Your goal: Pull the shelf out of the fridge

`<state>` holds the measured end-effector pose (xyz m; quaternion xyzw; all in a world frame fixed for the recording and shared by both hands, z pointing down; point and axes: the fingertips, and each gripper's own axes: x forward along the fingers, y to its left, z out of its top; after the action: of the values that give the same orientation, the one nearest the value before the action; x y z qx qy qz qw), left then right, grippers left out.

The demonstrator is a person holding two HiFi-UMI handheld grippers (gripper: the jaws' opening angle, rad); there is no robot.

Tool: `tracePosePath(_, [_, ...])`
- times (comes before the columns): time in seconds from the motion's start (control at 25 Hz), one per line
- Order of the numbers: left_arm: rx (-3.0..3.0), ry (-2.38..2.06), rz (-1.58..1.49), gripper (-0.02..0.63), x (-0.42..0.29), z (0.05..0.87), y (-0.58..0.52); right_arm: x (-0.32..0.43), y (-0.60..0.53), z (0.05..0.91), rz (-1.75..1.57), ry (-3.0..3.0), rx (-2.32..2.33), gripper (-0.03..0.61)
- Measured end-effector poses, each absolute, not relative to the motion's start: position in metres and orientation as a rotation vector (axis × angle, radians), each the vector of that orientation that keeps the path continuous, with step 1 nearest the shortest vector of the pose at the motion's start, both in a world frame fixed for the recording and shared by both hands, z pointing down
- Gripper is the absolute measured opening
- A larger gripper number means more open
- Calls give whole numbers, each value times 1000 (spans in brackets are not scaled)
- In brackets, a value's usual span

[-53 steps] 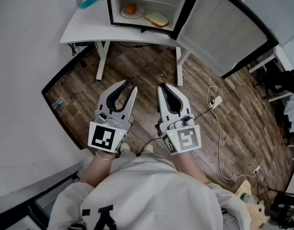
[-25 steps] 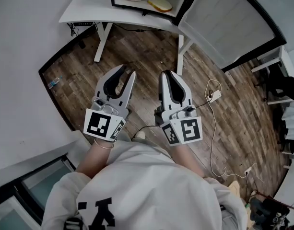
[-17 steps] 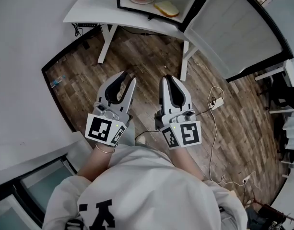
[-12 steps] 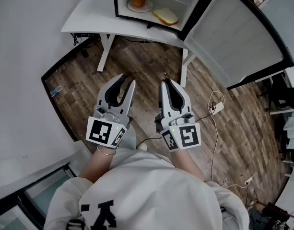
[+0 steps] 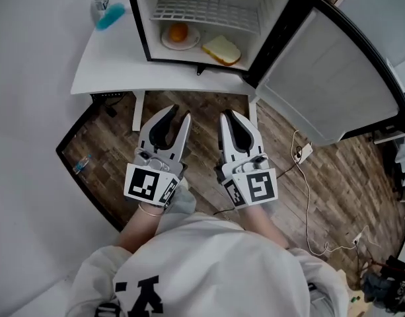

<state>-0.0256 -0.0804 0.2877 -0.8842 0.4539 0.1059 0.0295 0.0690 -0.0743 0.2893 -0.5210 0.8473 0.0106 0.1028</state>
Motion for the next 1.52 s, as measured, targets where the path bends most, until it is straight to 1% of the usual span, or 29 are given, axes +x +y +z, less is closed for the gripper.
tracePosePath(0.44, [-2812,1300,314,86,-44,290,-162,45,-152,292,40,2451,-1669,48])
tracePosePath(1.24, [-2896,1321,391,86,-60,304,-206,39,-184,302,-64,2378,-1717,48])
tracePosePath(1.44, [-2957,1342,411,124,-54,310,-225,45,-199,305,-106,2343,-1725,49])
tracePosePath(1.52, [-2967,1352,405,128,-52,314,-233,47,-206,305,-113,2337,-1721,49])
